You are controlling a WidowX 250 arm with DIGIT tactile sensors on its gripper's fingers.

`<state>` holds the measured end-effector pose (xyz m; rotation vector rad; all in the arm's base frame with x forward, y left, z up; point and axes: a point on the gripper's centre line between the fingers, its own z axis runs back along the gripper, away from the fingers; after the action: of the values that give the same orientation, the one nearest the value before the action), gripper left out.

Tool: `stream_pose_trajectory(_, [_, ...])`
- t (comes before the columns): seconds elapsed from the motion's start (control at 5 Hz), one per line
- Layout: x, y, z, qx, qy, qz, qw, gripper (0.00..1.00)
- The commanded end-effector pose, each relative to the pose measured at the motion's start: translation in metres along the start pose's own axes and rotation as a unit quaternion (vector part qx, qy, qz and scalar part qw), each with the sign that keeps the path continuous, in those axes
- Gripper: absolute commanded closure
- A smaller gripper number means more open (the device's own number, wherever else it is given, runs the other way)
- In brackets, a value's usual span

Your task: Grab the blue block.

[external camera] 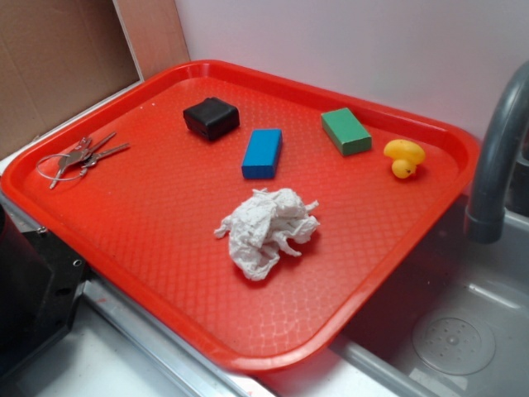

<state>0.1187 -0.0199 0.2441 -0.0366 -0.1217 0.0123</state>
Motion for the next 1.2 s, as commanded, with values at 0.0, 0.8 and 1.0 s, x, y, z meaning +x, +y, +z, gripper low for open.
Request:
stream_pose_trajectory(0.0, [0.000,0.000,0.000,0.000,0.000,0.000,1.000,0.00])
stream_pose_trajectory(0.8, [0.105,0.026,-0.149,0.065,-0.022,0.374,0.925,0.00])
stream_pose_trajectory(1.0, [0.105,0.026,-0.149,0.065,-0.022,0.374,0.925,0.00])
